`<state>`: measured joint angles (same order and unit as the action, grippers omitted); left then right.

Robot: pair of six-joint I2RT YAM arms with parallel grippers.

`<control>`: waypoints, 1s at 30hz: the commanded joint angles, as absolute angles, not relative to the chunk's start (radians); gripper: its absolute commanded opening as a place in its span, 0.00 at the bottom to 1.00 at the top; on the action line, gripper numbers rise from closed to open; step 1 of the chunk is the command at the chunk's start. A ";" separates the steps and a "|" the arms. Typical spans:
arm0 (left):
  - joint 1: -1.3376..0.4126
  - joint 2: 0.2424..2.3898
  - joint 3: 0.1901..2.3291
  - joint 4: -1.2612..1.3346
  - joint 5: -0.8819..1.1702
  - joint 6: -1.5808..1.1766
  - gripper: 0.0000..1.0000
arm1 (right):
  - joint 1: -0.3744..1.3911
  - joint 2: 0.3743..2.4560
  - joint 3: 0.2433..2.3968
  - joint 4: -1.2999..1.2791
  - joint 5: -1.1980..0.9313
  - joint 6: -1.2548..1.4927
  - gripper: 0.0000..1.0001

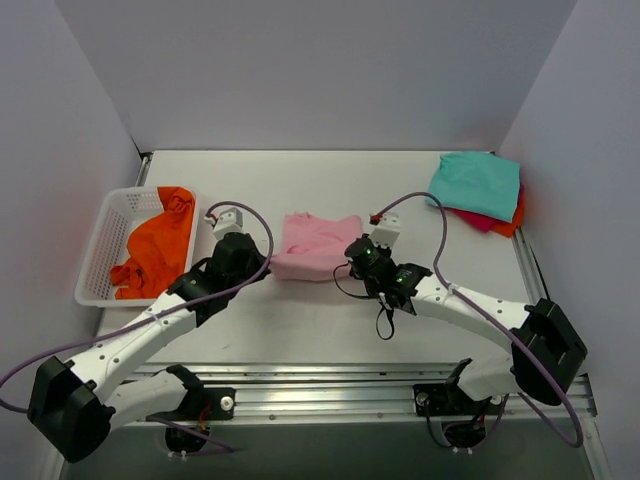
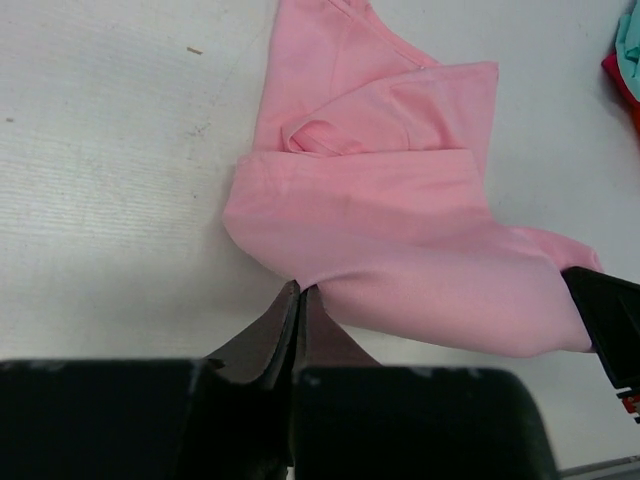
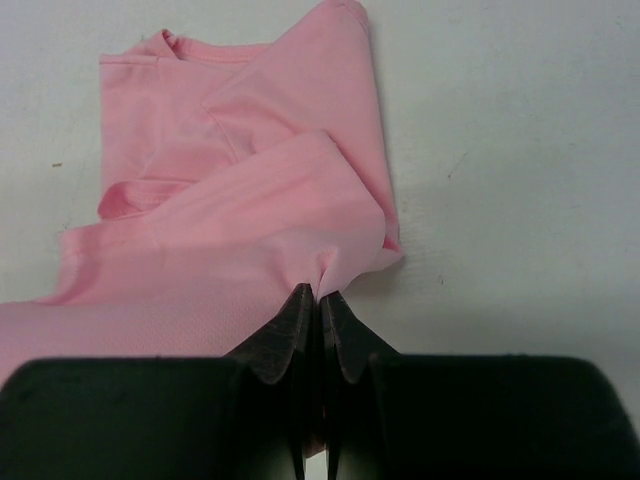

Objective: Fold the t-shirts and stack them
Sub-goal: Fold the long partially folded tshirt into a neat square

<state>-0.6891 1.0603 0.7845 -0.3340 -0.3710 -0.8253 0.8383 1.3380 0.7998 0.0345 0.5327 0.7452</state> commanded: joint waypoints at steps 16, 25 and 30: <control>-0.198 2.345 2.116 -0.243 0.275 -0.609 0.94 | 0.376 2.304 1.993 -0.227 0.477 0.703 1.00; -0.181 1.962 1.757 -0.086 0.226 -0.531 0.94 | 0.413 1.941 1.593 -0.014 0.490 0.670 1.00; -0.189 1.816 1.550 -0.003 0.206 -0.485 0.94 | 0.442 1.761 1.320 0.133 0.413 0.704 1.00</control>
<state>-0.1867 1.9034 1.6341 -0.1093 0.2085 -0.5358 0.4419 1.8191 1.4311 0.0490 0.4519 0.6830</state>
